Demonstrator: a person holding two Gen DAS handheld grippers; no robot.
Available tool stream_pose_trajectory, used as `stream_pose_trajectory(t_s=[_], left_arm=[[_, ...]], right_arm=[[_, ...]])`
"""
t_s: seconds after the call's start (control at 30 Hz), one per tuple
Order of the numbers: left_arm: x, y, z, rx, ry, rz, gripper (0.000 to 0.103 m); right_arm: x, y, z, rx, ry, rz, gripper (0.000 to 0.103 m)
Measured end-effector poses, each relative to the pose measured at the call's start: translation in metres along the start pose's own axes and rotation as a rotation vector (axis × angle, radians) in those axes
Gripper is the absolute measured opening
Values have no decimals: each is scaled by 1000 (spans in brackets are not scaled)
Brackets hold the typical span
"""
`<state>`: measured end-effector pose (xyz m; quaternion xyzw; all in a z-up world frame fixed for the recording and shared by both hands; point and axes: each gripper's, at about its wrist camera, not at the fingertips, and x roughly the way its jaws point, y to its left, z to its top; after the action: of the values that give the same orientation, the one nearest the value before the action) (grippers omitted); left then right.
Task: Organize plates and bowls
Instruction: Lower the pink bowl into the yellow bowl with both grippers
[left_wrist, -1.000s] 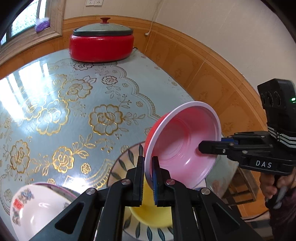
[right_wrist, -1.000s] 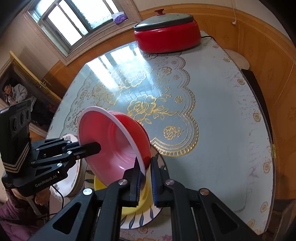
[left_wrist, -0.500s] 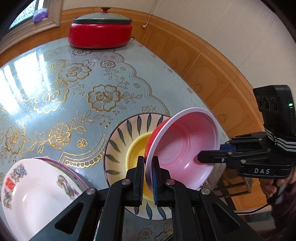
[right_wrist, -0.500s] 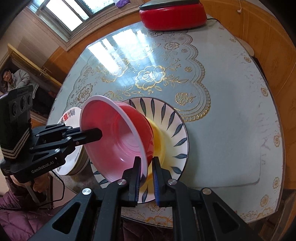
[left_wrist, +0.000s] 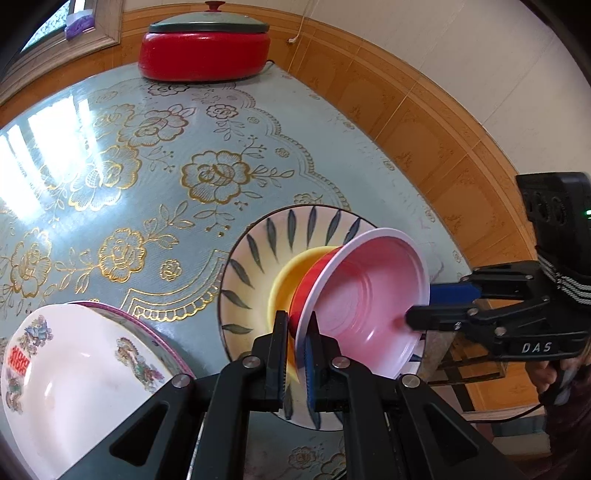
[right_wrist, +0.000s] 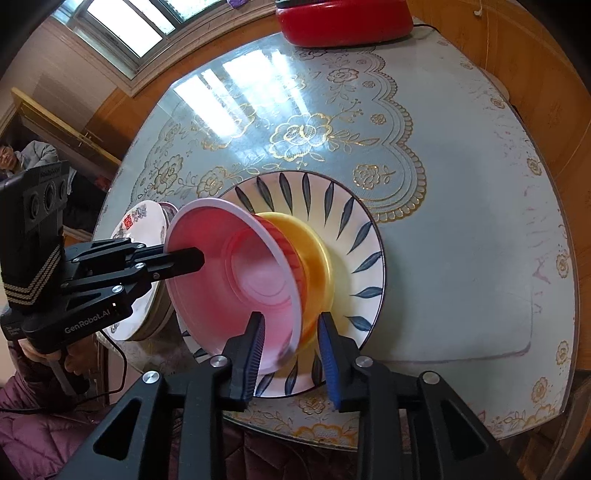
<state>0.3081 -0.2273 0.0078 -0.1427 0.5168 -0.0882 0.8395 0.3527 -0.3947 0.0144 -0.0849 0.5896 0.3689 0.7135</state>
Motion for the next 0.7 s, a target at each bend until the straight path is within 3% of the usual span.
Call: stream_pose_trajectory(t_s=[0.2, 0.27, 0.33, 0.7], left_arm=[[2, 5, 1, -15, 5, 11, 8], [3, 4, 1, -9, 6, 19, 10], [3, 6, 1, -15, 5, 27, 14], [3, 6, 4, 6, -13, 59, 14]], right_arm=[[3, -2, 1, 4, -44, -29, 28], [7, -1, 1, -6, -41, -40, 15], [7, 3, -1, -38, -45, -71, 9], [8, -2, -6, -15, -40, -53, 12]])
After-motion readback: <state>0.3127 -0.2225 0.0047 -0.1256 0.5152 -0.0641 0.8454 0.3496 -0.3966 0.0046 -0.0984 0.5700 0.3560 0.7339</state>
